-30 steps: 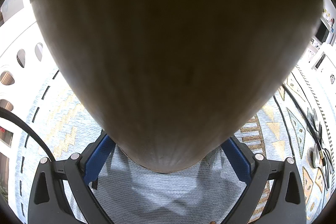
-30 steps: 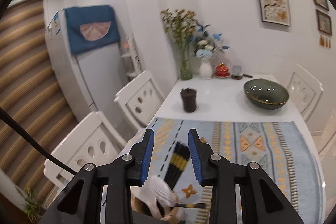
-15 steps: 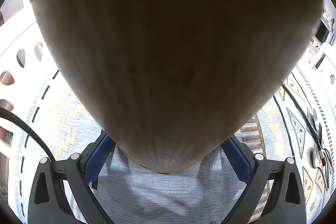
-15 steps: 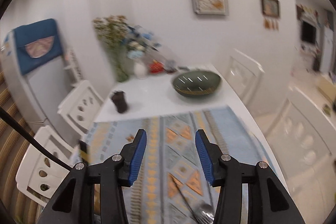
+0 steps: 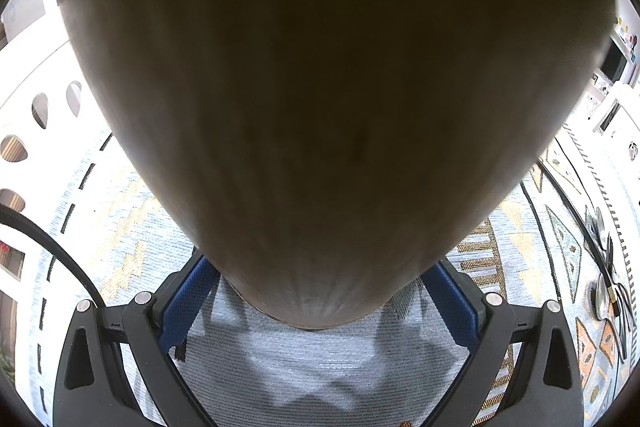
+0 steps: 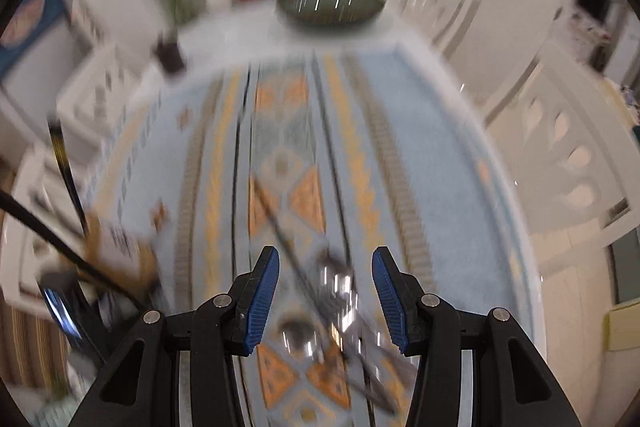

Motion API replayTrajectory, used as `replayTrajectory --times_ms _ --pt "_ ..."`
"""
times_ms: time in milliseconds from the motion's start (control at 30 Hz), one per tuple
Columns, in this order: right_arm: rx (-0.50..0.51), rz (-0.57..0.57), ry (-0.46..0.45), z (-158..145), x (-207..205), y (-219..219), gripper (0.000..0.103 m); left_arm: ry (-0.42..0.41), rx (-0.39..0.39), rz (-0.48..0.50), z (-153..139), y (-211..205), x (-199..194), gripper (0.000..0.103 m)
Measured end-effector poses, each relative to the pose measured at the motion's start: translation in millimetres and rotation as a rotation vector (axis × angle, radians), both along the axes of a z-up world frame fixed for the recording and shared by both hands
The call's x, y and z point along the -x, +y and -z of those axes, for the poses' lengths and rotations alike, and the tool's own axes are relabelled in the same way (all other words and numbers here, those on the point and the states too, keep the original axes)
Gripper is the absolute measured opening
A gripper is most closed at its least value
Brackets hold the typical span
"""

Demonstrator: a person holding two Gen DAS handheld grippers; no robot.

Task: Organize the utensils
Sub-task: 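Move the open right gripper down to the cutlery row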

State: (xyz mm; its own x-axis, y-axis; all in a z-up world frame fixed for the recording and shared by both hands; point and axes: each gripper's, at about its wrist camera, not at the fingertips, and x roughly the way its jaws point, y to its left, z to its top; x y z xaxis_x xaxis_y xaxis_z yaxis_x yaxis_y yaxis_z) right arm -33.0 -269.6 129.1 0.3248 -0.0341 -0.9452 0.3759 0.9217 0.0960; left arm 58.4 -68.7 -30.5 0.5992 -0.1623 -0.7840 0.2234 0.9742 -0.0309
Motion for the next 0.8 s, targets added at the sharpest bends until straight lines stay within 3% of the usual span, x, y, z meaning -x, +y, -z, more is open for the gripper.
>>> replayTrajectory --times_ms 133,267,367,567,700,800 --pt "-0.060 -0.068 0.149 49 12 21 0.047 0.000 0.000 0.000 0 0 0 0.100" --pt "-0.113 -0.076 0.198 75 17 35 0.047 0.000 0.000 0.000 0 0 0 0.100" --pt "-0.079 -0.109 0.225 84 16 47 0.046 0.000 0.000 0.000 0 0 0 0.100" --pt "-0.001 -0.132 0.257 101 17 58 0.045 0.000 0.000 0.000 0 0 0 0.100" --pt "0.070 -0.156 0.222 103 16 64 0.044 0.000 0.000 0.000 0 0 0 0.100" --pt "0.075 -0.173 0.200 103 11 69 0.036 0.000 0.000 0.000 0 0 0 0.100"
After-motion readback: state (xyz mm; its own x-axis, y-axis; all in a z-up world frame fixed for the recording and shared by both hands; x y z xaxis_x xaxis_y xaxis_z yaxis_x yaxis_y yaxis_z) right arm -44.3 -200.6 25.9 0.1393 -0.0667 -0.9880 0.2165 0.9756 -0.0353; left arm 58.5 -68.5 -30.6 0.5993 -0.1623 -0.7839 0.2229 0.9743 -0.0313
